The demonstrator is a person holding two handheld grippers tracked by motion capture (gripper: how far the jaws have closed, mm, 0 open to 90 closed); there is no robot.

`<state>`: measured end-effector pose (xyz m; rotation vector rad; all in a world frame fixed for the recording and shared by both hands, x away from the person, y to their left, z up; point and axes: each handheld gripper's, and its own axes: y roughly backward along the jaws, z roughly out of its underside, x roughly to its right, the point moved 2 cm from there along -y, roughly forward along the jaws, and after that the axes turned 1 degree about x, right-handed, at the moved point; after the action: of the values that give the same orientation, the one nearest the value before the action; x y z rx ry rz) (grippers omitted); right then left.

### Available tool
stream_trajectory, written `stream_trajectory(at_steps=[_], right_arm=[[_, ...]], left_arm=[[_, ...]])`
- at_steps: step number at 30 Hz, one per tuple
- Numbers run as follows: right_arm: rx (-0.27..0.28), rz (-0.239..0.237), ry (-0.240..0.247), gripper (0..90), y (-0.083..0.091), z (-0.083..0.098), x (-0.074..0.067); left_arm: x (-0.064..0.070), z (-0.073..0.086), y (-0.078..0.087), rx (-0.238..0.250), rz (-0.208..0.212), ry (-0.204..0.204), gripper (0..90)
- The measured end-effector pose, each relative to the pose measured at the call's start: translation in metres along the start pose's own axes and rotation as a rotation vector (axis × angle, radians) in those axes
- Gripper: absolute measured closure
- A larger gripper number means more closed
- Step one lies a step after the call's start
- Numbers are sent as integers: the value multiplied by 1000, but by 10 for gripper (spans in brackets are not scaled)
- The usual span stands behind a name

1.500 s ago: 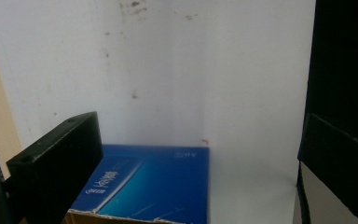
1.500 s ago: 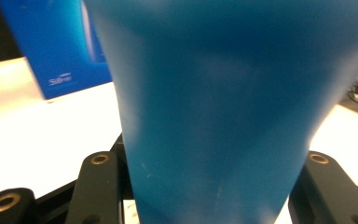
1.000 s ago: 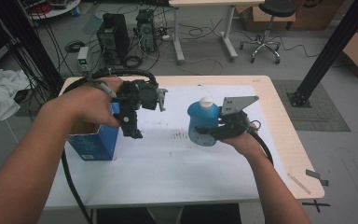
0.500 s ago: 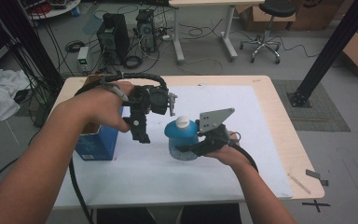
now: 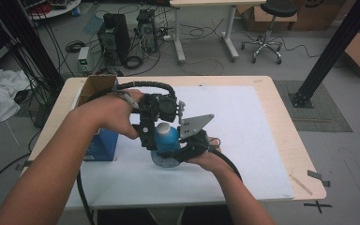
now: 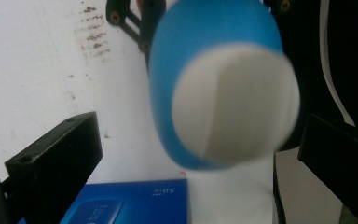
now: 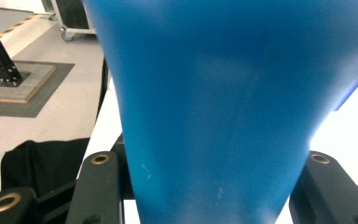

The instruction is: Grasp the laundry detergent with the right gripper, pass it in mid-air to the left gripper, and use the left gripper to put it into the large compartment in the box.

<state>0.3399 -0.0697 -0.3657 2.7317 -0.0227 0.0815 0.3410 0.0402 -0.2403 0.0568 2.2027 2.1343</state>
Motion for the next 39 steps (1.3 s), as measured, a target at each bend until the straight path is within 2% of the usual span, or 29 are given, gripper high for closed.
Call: stream_trajectory(at_steps=[8,11,13,17,22,23,24,27,39], right_arm=[[39,-16,-16,469,-11,-9,0],[36,-13,-5,469,-13,-11,1],[22,-20,-26,469,-14,-12,-1],[24,-21,-16,469,-16,-13,0],[12,-21,-40,469,-17,-14,-1],[12,-21,-40,469,-17,-14,-1],[28,-20,-12,468,-18,-14,1],[29,-19,-2,468,-20,-15,2],[23,-23,-17,469,-22,-16,1]], left_arm=[[1,3,-8,12,12,10,1],[2,4,-10,7,13,12,1],[2,5,-12,5,12,16,1],[3,7,-12,2,6,22,1],[4,8,-13,-1,7,27,4],[4,8,-13,-1,7,27,14],[4,7,-13,-1,3,24,14],[5,7,-13,-7,0,24,38],[6,9,-14,-16,-6,31,118]])
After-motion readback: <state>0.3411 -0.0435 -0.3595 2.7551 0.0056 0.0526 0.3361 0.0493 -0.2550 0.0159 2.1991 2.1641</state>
